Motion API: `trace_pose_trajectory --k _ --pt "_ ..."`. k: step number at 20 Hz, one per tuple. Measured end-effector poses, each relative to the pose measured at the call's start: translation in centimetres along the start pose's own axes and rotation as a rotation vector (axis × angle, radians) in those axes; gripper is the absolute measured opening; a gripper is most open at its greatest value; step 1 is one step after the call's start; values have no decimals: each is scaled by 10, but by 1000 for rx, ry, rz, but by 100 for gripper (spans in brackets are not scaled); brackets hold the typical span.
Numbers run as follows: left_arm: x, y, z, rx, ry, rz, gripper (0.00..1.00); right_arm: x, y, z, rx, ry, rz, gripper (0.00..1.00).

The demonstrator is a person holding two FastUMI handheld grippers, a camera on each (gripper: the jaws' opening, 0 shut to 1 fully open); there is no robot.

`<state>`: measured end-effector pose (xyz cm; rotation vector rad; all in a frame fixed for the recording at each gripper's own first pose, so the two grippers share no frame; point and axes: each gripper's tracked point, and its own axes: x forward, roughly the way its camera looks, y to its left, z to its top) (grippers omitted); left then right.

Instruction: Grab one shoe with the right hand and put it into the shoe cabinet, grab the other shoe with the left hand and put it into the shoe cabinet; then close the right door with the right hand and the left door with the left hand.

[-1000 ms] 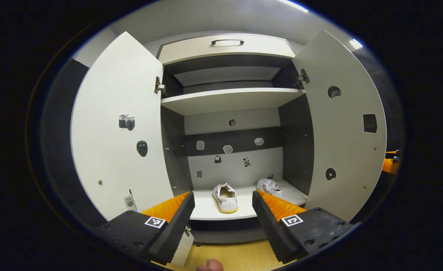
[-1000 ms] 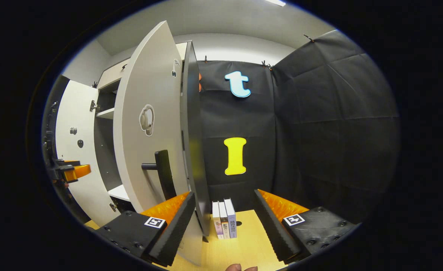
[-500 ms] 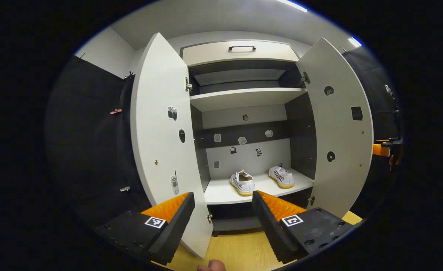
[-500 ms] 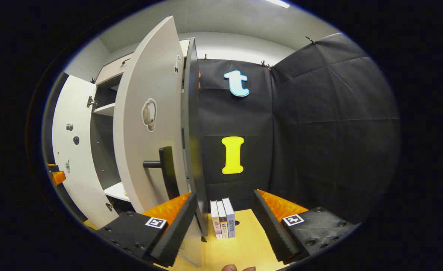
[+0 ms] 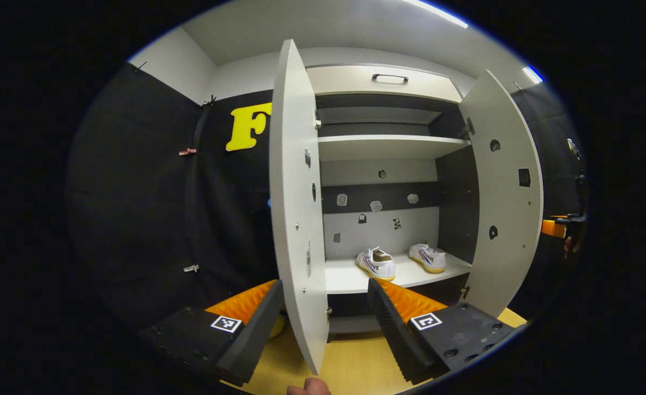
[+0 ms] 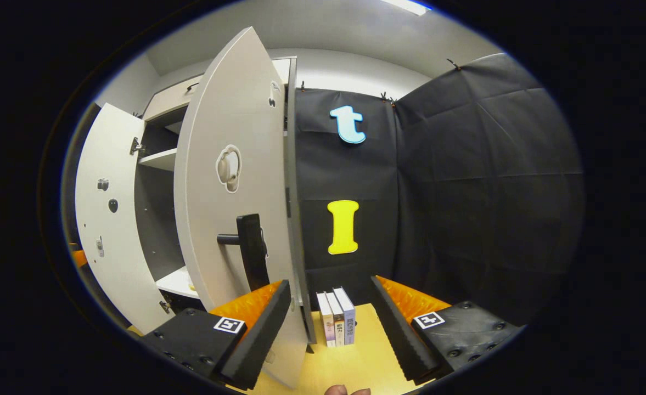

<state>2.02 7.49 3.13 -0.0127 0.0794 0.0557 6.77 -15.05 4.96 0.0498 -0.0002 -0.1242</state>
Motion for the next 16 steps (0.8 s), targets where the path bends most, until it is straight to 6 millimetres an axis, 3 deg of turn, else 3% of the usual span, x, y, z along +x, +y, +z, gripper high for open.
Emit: trace_pose_trajectory --k 7,11,16 --pt "-3 46 4 -18 -6 48 96 -10 127 -9 67 9 219 98" --pt "6 68 3 -21 -1 66 96 -29 154 -22 33 21 256 99" --pt "12 97 -7 -71 13 95 96 -42 154 -29 37 39 245 99"
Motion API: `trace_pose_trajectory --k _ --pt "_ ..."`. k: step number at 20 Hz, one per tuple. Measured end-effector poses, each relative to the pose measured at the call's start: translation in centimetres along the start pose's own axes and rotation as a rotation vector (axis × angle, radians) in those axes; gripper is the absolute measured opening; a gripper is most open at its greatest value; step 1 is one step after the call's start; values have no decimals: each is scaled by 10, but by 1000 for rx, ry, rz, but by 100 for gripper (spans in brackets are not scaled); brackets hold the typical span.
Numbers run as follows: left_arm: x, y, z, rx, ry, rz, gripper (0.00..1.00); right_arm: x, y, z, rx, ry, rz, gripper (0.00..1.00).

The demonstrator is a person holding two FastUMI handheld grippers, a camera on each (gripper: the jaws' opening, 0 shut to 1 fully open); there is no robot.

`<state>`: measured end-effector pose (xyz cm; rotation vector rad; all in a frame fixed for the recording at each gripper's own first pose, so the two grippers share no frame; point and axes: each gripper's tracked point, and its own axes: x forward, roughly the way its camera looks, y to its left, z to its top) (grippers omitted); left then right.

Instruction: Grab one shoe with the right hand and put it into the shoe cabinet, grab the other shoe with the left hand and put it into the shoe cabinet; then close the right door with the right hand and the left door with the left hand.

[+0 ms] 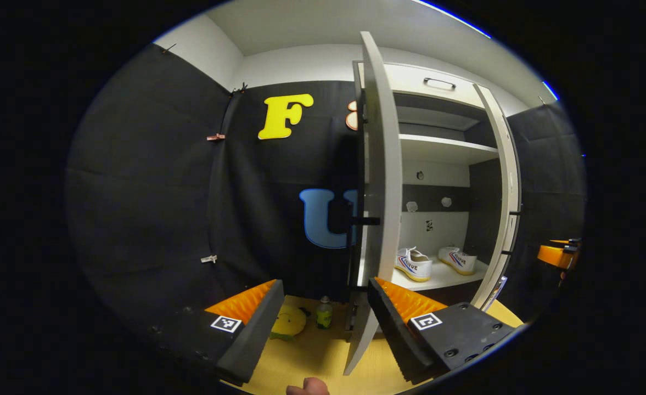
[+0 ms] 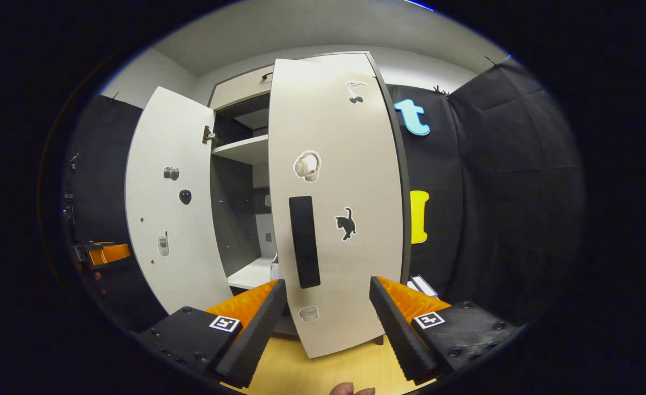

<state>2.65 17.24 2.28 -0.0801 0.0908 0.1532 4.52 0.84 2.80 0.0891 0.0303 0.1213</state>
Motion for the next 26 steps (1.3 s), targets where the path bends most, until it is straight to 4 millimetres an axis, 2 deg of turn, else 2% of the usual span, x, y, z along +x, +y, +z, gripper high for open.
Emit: trace_pose_trajectory --k 3,4,6,10,18,21,26 --pt "13 18 4 19 -21 30 96 -9 -10 -1 -5 -1 -22 99" --pt "17 21 5 25 -31 31 92 -12 -13 -1 -7 0 -28 99" --pt "30 27 3 34 -32 33 96 -18 -19 -4 -7 9 -44 98" --pt "52 27 -6 39 -22 15 96 -28 -36 -6 -14 20 -80 99" --pt "52 26 -8 54 -45 53 94 -44 -66 1 0 13 -127 99" --pt "47 7 -9 48 -45 50 94 -46 -73 -2 5 19 -133 98" --pt "42 -12 -9 61 -47 51 93 -52 -80 -3 12 24 -124 98"
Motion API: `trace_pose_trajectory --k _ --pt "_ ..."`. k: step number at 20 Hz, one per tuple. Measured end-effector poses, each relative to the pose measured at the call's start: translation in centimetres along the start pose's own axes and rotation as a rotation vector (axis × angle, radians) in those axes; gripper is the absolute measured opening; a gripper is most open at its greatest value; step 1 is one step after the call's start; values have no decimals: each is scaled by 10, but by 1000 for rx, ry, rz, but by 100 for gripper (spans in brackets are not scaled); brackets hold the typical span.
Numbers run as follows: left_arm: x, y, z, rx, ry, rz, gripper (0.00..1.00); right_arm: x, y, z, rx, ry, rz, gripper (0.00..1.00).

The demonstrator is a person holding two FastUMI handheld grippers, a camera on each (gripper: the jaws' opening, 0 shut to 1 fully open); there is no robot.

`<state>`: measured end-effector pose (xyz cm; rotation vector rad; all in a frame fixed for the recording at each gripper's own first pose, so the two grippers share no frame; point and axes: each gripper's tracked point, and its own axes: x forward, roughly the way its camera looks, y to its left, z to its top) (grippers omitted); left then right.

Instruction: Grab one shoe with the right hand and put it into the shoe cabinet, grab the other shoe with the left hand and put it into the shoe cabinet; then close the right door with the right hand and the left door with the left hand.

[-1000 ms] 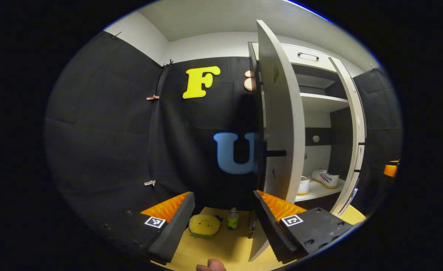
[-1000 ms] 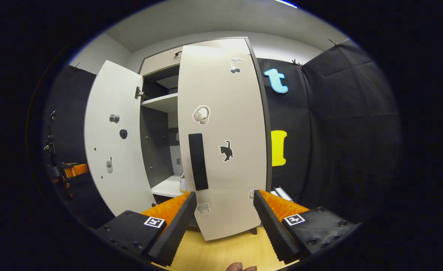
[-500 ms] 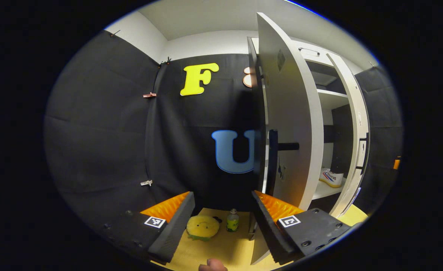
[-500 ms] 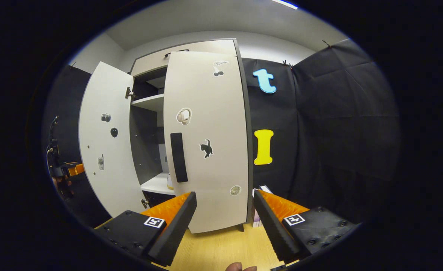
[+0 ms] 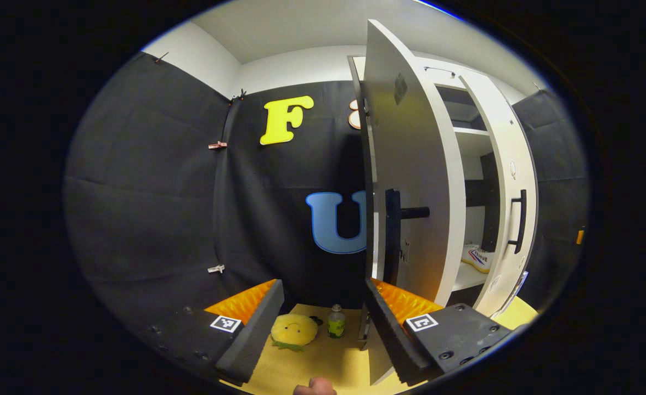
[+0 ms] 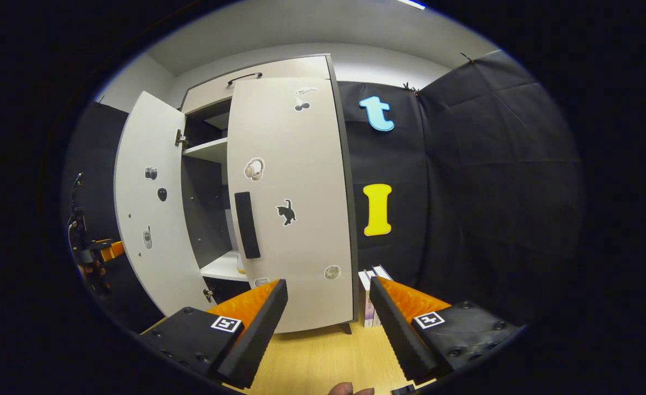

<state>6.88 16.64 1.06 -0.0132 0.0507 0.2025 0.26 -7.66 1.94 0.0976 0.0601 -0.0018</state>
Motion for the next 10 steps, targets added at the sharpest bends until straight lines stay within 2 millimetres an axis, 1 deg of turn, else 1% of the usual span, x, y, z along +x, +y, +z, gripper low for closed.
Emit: trace_pose_trajectory --k 6,10 --pt "-6 -32 1 -8 2 -16 94 -5 -19 2 0 0 1 98" --pt "-7 -71 3 -3 5 -56 94 -6 -32 2 22 11 13 98"
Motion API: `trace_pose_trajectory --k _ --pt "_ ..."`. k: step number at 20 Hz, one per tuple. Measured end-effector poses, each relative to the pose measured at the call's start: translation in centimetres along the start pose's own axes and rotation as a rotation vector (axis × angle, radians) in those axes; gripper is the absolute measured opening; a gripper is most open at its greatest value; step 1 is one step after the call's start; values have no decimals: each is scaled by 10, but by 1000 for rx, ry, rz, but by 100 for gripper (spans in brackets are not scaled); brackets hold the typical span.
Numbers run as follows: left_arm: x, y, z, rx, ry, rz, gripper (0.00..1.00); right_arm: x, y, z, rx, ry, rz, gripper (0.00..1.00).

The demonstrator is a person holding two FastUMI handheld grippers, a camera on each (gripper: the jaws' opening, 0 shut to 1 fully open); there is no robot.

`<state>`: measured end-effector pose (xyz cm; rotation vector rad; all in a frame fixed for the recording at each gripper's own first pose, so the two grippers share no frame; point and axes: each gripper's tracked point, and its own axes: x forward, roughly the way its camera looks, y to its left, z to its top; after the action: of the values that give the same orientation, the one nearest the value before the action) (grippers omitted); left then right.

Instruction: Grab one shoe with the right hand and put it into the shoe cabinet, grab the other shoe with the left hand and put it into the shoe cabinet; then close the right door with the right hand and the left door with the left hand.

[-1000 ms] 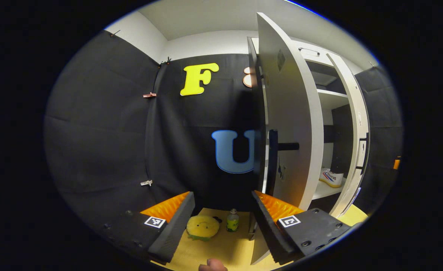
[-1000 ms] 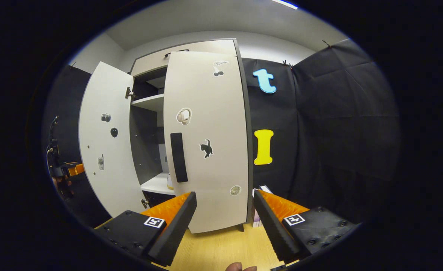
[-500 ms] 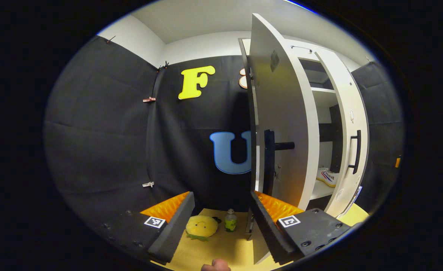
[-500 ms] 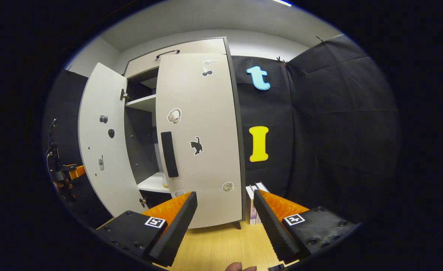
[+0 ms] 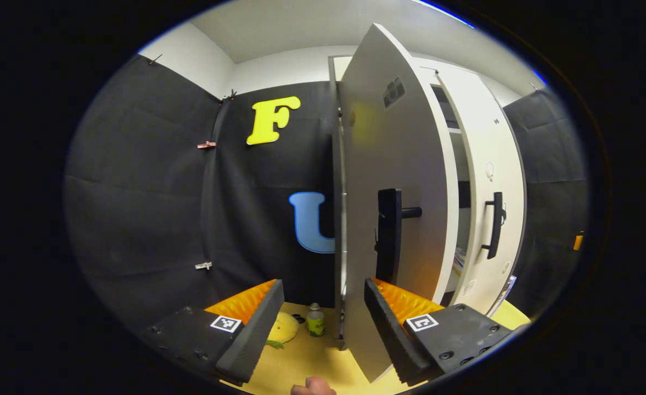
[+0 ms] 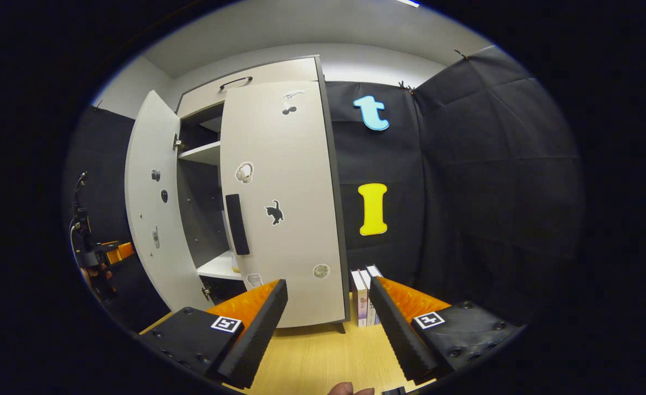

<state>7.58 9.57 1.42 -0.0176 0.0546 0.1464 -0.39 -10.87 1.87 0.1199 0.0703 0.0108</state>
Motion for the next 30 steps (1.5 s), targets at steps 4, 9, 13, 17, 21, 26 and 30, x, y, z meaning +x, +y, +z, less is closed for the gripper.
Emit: trace_pose_trajectory --k 4,9,13,17,21,26,30 --pt "1 -53 5 25 -9 -84 93 -3 -8 -1 -4 8 22 98" --pt "-10 -107 11 93 -38 -147 99 0 -8 13 -5 -10 51 98" --pt "-26 -142 10 45 -33 -191 100 -2 -1 22 -20 -32 77 98" --pt "-34 -181 18 2 -26 -269 97 -4 6 25 -32 -37 96 98" --pt "-41 -200 23 25 -47 -300 100 -6 6 30 -46 -52 102 98" --pt "-57 -207 32 20 -78 -293 96 -7 8 31 -63 -64 109 98" --pt "-64 -210 33 22 -82 -293 97 -6 16 28 -50 -63 126 98"
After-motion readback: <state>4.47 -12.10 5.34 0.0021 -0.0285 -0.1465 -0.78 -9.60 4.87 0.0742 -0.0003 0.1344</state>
